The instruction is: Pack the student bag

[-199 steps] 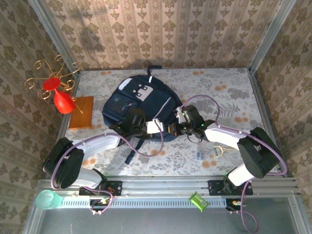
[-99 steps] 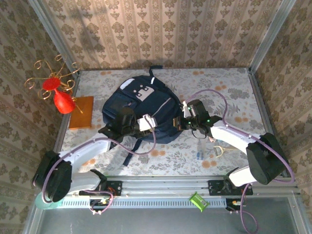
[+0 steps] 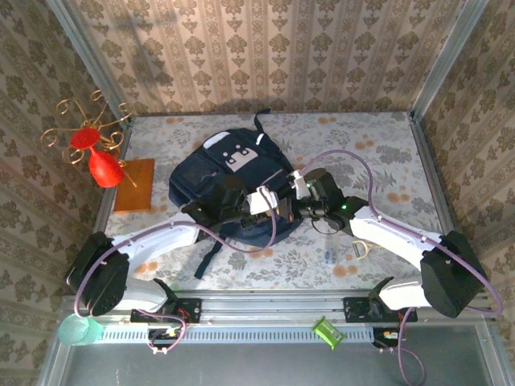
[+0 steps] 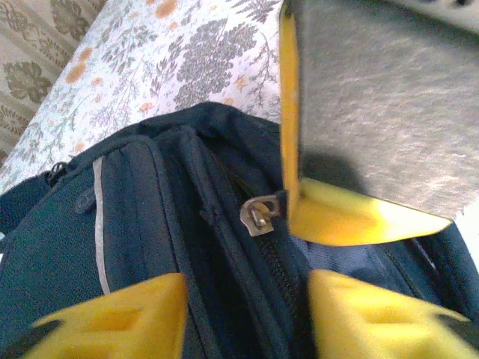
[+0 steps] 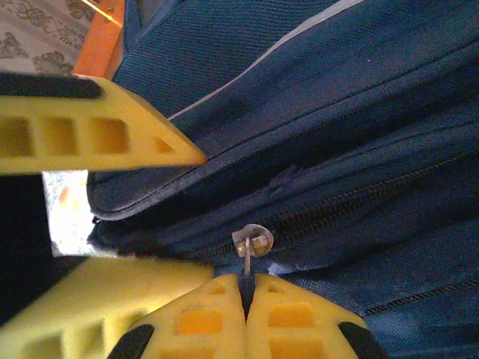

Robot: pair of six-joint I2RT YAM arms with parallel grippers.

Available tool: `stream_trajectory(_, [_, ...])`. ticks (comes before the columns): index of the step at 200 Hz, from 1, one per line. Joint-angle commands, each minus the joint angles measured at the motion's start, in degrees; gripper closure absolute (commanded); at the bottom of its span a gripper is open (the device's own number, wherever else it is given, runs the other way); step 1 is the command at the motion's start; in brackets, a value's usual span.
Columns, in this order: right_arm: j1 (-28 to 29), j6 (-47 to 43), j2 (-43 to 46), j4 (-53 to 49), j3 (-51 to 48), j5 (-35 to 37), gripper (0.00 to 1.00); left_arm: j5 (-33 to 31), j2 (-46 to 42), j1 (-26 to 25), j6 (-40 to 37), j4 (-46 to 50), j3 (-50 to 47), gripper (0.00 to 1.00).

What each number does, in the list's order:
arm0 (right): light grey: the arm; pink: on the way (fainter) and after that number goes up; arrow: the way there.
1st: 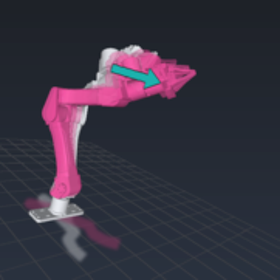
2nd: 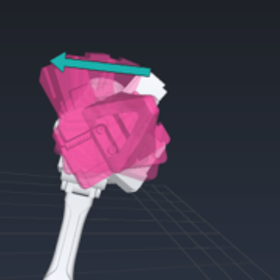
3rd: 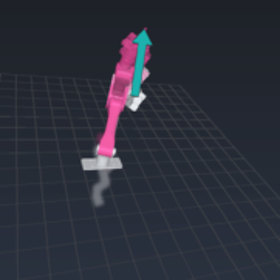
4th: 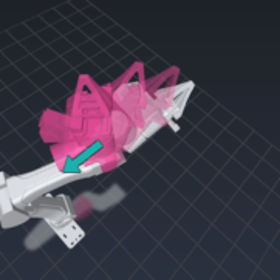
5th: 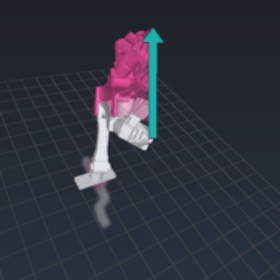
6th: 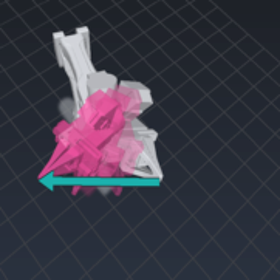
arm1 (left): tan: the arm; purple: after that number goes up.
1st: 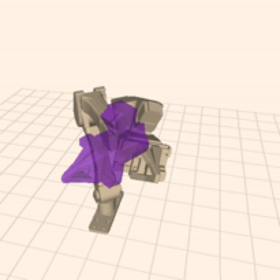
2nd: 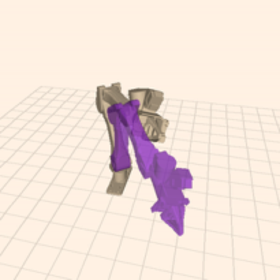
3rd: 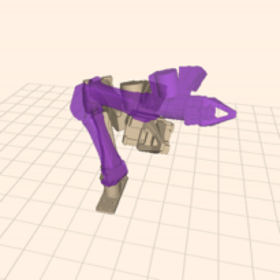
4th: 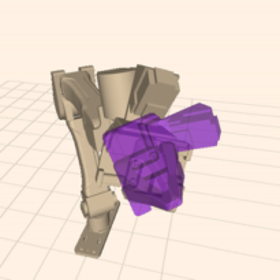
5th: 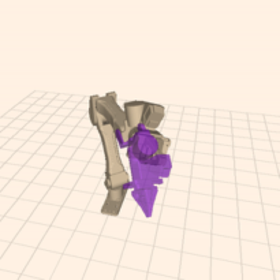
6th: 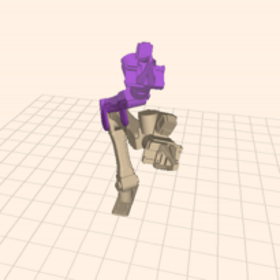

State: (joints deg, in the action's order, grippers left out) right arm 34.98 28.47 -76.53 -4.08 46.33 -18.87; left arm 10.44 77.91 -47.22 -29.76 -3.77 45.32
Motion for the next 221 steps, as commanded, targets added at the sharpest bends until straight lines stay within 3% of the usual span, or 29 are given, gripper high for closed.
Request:
stream_trajectory(1, [0.61, 0.56, 3.12, 3.9, 0.47, -2.54, 1.0, -2.41, 0.8, -0.17, -1.85, 1.56, 1.47, 0.67])
stream_trajectory(34, [-0.18, -1.44, 4.16, 0.54, -0.35, 1.46, 1.0, 0.7, -1.71, 2.85, -3.22, 2.79, -0.51, 1.0])
stream_trajectory(54, [-2.47, -1.51, 3.62, -4.29, -0.38, 6.73, 1.0, 4.1, -5.15, 4.67, -5.02, 2.63, -2.73, 1.0])
stream_trajectory(81, [-5.13, -0.82, 0.71, -13.4, 2.77, 19.24, 1.0, 11.47, -9.43, 7.28, -8.53, 2.04, -5.69, 1.0])
stream_trajectory(107, [-6.25, -2.29, -2.13, -15.86, 6.23, 28.43, 1.0, 17.61, -11.64, 11.33, -9.27, 3.46, -5.92, 1.0])
stream_trajectory(125, [-7.56, -3.21, -2.83, -15.49, 7.66, 29.84, 1.0, 16.04, -13.07, 14.16, -7.44, 0.22, -7.84, 1.0])
stream_trajectory(138, [-7.44, -4.33, -1.98, -13.32, 7.81, 26.14, 1.0, 8.08, -13.48, 15.5, -4.76, -3.64, -9.53, 1.0])
stream_trajectory(151, [-6.84, -5.03, -0.69, -9.49, 6.7, 19.01, 1.0, 0.98, -13.87, 15.76, -2.55, -5.06, -10.32, 0.85])
stream_trajectory(162, [-6.22, -4.29, 0.08, -6.48, 5.77, 13.33, 1.0, 2.0, -14.43, 15.5, -2.05, -3.22, -10.25, 0.63])
stream_trajectory(178, [-4.13, -4.12, 1.05, -2.01, 4.43, 6.85, 1.0, 3.94, -15.23, 13.23, -0.67, -1.9, -9.99, 0.47])
stream_trajectory(196, [-1.46, -3.88, 1.8, 0.26, 4.04, 3.79, 1.0, 4.15, -15.44, 8.78, -1.5, 0.02, -8.8, 0.36])
stream_trajectory(221, [0.29, -2.78, 2.75, 2.8, 3.47, 0.65, 1.0, 1.78, -12.59, 3.49, -3.87, 2.04, -5.88, 0.33])
